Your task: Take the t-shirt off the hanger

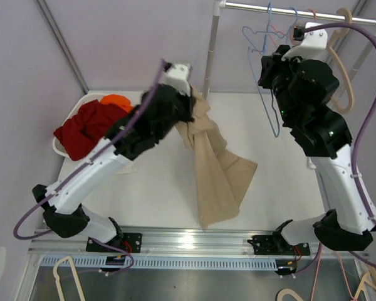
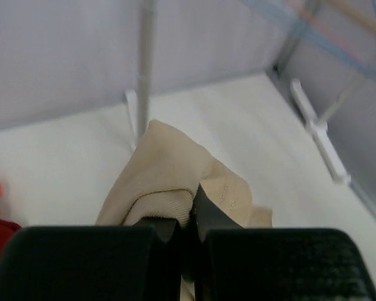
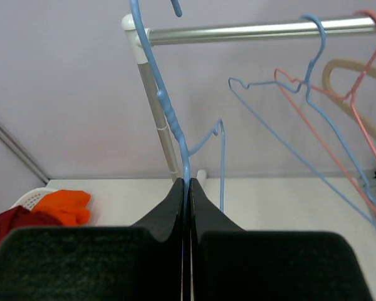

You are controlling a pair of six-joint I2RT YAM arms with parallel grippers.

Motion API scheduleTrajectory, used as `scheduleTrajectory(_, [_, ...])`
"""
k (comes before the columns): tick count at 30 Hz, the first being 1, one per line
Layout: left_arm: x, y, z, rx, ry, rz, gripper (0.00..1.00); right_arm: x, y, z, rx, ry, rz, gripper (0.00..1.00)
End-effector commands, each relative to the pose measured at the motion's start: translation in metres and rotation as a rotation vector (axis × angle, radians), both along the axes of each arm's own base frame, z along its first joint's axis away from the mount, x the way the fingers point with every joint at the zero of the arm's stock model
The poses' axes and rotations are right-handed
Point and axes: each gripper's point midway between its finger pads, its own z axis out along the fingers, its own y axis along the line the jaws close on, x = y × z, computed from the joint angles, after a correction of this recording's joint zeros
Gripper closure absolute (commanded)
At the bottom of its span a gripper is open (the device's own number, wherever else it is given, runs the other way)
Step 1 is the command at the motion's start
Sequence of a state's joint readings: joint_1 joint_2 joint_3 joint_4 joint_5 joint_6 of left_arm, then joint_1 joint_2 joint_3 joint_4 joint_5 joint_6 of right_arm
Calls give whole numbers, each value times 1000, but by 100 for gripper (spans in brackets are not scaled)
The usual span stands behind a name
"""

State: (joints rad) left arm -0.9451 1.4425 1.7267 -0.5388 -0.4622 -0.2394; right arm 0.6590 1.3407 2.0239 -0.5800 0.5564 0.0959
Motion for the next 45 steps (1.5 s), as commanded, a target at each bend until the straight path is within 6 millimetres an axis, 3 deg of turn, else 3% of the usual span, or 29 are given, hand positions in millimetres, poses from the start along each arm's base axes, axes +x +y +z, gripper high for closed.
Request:
scheduleTrajectory(1, [10, 69, 128, -154, -237, 65, 96, 15, 13, 31, -44, -122, 41, 100])
scheduleTrajectory(2, [28, 87, 138, -146, -271, 123, 96, 25, 18, 30, -60, -127, 32, 100])
scheduleTrajectory(4, [49, 98, 170, -142, -337, 159, 98, 35, 23, 31, -78, -133, 32, 100])
scheduleTrajectory(5, [63, 111, 167, -111, -330, 202, 99, 43, 23, 33, -80, -142, 29, 100])
scheduleTrajectory(6, [59, 124, 200, -126, -411, 220, 99, 48, 26, 34, -81, -148, 39, 100])
scheduleTrajectory(8, [81, 135, 202, -75, -447, 277, 99, 61, 32, 35, -82, -160, 48, 100])
scheduleTrajectory(10, [86, 152, 230, -79, -564, 328, 99, 73, 31, 34, -88, -164, 32, 100])
scheduleTrajectory(12, [97, 178, 250, -105, -641, 381, 99, 91, 30, 31, -87, -163, 13, 100])
scheduleTrajectory(13, [103, 185, 250, -118, -645, 387, 99, 95, 29, 31, -84, -166, 8, 100])
scheduleTrajectory(14, [117, 208, 248, -123, -643, 411, 99, 100, 28, 32, -79, -170, 4, 100])
scheduleTrajectory(16, [133, 229, 242, -201, -612, 430, 99, 114, 25, 27, -74, -166, -3, 100])
scheduleTrajectory(17, [143, 254, 237, -192, -605, 471, 99, 118, 24, 28, -66, -175, -5, 100])
scheduleTrajectory(18, [155, 263, 228, -197, -586, 489, 99, 123, 25, 26, -59, -173, 0, 100])
scheduleTrajectory(19, [161, 286, 223, -186, -578, 535, 99, 133, 21, 21, -62, -167, -14, 100])
scheduleTrajectory(22, [175, 310, 203, -210, -512, 570, 99, 153, 15, 12, -55, -158, -39, 100])
scheduleTrajectory(23, [175, 331, 199, -200, -508, 613, 99, 158, 13, 11, -50, -163, -47, 100])
scheduleTrajectory(25, [174, 352, 191, -175, -500, 683, 99, 167, 9, 9, -30, -164, -54, 100])
scheduleTrajectory(29, [156, 388, 204, -168, -540, 756, 99, 196, -7, -8, -26, -133, -87, 100])
scheduleTrajectory(32, [146, 410, 195, -192, -511, 800, 99, 207, -15, -18, -4, -114, -88, 100])
scheduleTrajectory(35, [158, 419, 140, -174, -413, 840, 99, 218, -24, -33, 18, -84, -96, 100])
scheduleTrajectory(38, [162, 427, 108, -168, -335, 889, 99, 221, -25, -45, 23, -58, -87, 100])
scheduleTrajectory(44, [159, 436, 36, -120, -109, 978, 99, 205, -28, -57, 41, -30, -83, 100])
scheduleTrajectory(45, [159, 437, 15, -107, -59, 991, 99, 202, -28, -59, 42, -23, -79, 100])
